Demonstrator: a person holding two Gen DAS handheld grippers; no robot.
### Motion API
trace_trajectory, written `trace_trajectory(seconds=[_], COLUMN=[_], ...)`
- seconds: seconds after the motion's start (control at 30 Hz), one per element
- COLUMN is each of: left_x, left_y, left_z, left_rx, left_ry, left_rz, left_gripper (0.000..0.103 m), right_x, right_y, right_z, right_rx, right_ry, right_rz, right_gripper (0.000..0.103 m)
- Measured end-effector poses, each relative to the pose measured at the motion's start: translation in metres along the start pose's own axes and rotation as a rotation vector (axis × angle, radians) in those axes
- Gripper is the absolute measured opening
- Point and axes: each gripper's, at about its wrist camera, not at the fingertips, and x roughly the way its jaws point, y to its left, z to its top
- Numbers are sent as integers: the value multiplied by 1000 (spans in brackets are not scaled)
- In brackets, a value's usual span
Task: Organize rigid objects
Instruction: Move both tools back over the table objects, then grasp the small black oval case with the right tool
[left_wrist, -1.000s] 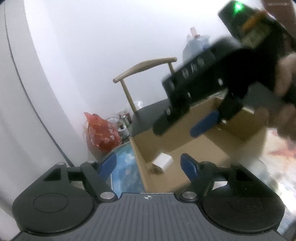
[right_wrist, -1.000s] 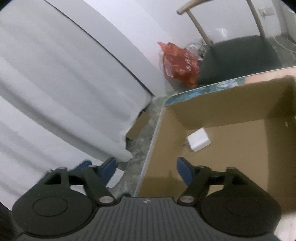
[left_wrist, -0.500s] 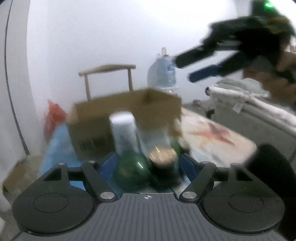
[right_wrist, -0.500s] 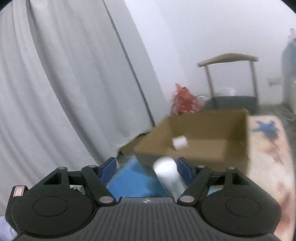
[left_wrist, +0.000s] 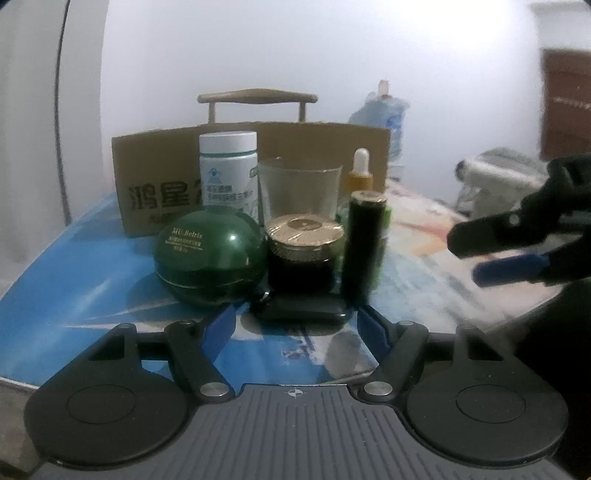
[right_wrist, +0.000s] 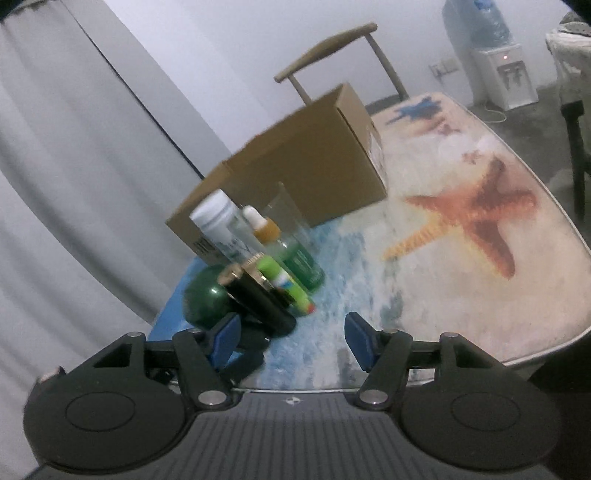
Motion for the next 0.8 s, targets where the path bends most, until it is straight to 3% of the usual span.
trace_trajectory(seconds=[0.1,0.17,0.47,0.67,0.8], left_x=[10,13,3,-13,-13], left_y=[-1,-4,-1,-1,0], left_z=[0,0,-7,-17,-19], left_rx=[-18,0,-1,34,58], left_ry=[1,-9,-25,-43,-56], left_rz=[5,7,-11,-72,-164], left_gripper=[73,67,66,66,66], right_x=[5,9,13,23,34], right_y=[-5,-8,-11,-7,5], right_z=[-1,-2,-5,-9,-12], right_rx=[16,19,26,24,-56], right_ry=[11,15,36,81,111], right_rz=[16,21,29,69,88], right_gripper=[65,65,65,66,66])
